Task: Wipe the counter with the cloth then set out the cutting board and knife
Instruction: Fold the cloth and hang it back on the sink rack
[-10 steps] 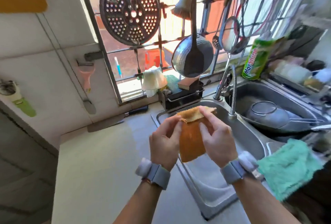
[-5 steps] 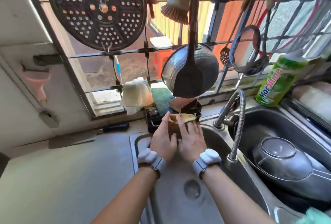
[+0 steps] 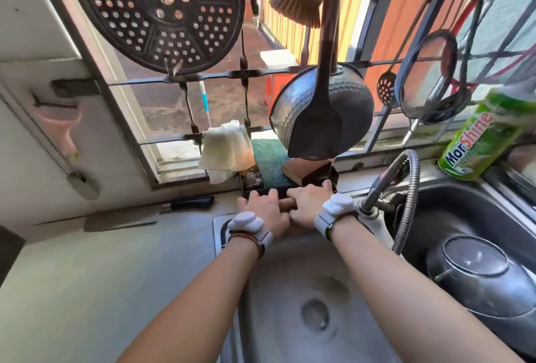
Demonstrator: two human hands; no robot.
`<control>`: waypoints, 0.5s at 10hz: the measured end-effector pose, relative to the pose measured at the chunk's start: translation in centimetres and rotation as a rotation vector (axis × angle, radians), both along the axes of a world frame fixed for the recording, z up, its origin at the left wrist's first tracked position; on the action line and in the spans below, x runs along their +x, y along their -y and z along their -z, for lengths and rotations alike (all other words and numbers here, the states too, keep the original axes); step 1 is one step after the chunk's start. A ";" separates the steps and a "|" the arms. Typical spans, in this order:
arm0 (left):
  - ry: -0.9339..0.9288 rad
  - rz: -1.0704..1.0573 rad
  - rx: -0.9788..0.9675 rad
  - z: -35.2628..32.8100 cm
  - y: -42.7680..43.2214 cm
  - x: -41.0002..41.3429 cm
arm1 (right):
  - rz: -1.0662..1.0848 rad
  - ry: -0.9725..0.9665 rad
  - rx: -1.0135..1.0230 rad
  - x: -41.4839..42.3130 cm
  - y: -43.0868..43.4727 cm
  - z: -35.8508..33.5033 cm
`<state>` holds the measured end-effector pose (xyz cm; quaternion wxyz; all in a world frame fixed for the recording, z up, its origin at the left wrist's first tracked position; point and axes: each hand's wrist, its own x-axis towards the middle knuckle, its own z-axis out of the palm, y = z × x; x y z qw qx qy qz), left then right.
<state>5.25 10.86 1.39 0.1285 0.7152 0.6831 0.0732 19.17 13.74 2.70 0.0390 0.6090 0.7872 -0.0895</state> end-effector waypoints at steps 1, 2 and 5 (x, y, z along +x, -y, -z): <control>0.005 0.021 -0.009 0.1 -0.2 0.1 | 0.001 -0.023 -0.070 -0.1 -0.1 -1.1; 0.106 -0.044 0.148 -1.2 1.6 -0.8 | -0.014 -0.129 0.009 0.2 1.7 -2.0; 0.270 -0.202 0.390 2.6 20.7 -11.6 | -0.066 -0.479 0.579 -5.3 21.1 5.2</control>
